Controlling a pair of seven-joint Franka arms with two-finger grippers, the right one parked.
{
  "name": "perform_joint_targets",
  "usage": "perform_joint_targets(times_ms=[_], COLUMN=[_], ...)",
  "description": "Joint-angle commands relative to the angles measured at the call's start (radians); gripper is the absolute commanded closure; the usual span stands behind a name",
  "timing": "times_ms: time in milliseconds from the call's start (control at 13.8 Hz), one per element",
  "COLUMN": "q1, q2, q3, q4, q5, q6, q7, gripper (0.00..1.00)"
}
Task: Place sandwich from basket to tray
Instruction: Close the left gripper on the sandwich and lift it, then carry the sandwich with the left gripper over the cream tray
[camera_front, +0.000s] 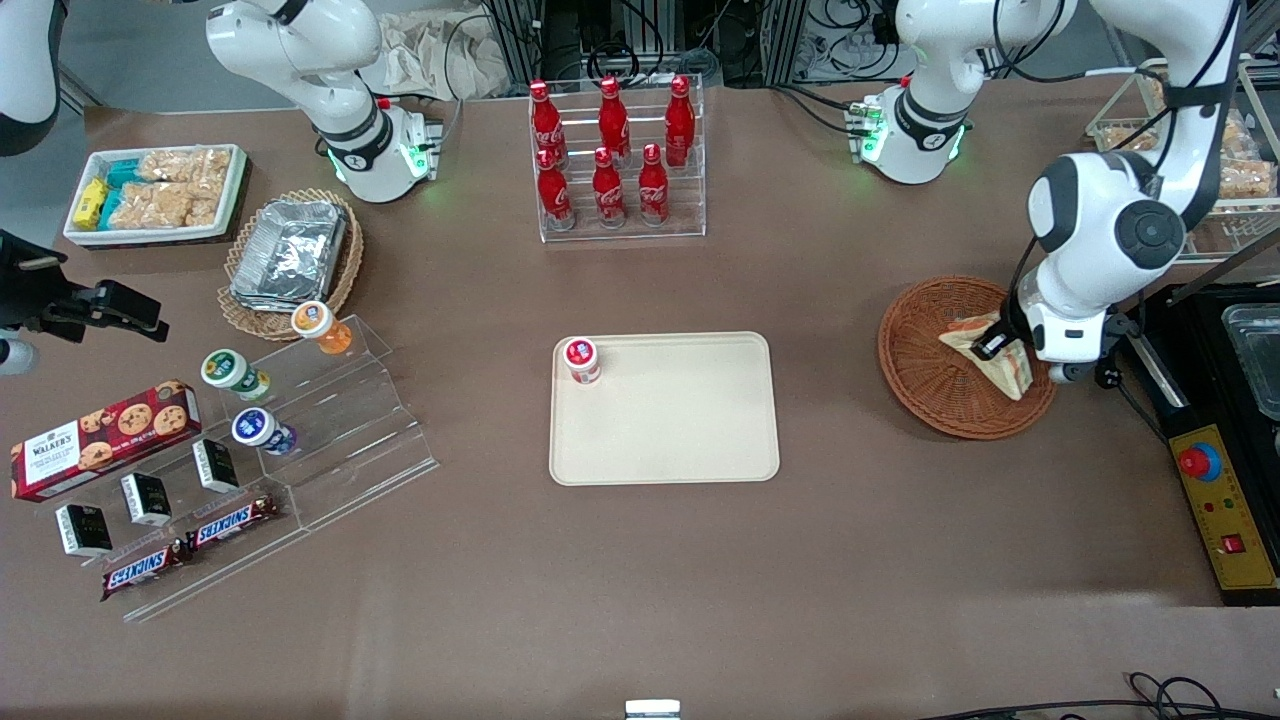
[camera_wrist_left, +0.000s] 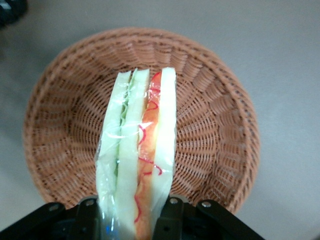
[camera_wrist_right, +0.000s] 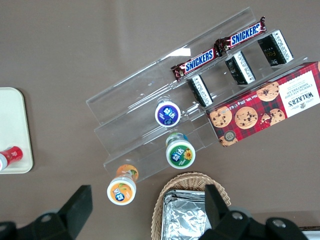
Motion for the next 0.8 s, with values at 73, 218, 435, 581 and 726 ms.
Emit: perform_joint_targets(times_ms=[73, 218, 435, 581, 726], q1=[-0.007, -0.007, -0.007, -0.007, -0.007], q2=[0.025, 0.06, 0.125, 0.175, 0.237], q3=[-0.056, -0.109, -0.24, -0.319, -0.389], q4=[0.264, 0.385, 0.488, 0.547, 0.593], q5=[0.03, 0.025, 0.02, 0.016, 0.026], q6=[-0.294, -0.375, -0.376, -0.375, -0.361], q7=[-0.025, -0.02, -0.031, -0.038, -0.038], gripper=[0.64, 0.64, 0.63, 0.62, 0.62])
